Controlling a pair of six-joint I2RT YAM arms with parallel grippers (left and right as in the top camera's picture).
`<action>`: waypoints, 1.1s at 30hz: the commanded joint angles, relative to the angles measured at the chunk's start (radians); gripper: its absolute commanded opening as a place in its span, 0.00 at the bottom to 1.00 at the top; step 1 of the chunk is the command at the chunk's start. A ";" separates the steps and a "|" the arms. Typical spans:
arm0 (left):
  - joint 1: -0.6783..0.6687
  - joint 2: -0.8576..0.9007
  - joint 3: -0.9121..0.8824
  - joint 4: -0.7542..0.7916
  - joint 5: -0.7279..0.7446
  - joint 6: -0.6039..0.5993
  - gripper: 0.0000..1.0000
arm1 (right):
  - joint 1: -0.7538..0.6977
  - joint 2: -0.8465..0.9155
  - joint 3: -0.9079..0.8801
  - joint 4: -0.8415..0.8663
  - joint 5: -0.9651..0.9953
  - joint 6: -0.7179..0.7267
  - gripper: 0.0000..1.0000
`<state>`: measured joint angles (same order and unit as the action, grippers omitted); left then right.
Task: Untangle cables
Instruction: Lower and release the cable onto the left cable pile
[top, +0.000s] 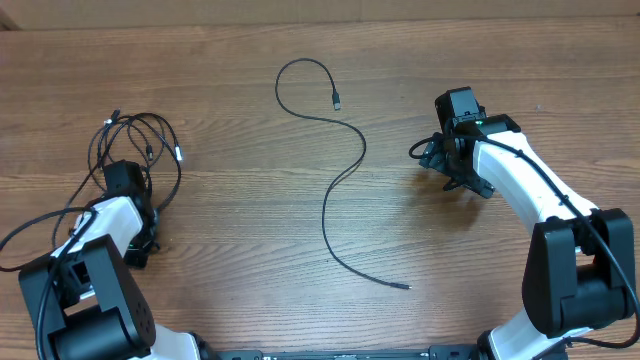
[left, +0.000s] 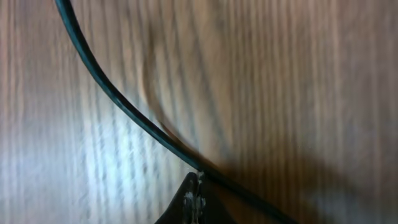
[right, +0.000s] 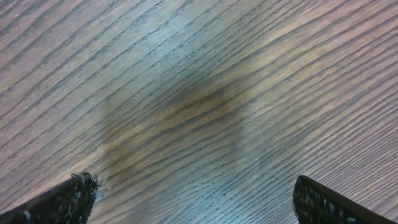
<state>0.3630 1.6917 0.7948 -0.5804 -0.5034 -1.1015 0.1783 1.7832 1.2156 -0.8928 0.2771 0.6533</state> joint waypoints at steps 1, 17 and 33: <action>0.011 0.025 -0.053 0.090 0.051 -0.020 0.04 | 0.000 -0.015 0.014 0.002 0.017 -0.004 1.00; 0.011 0.238 -0.059 0.442 0.071 0.127 0.04 | 0.000 -0.015 0.014 0.002 0.017 -0.004 1.00; 0.010 0.345 -0.057 0.629 0.408 0.520 0.10 | 0.000 -0.015 0.014 0.002 0.017 -0.004 1.00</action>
<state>0.3870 1.8942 0.8268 0.1368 -0.3805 -0.6537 0.1783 1.7832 1.2156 -0.8925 0.2771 0.6537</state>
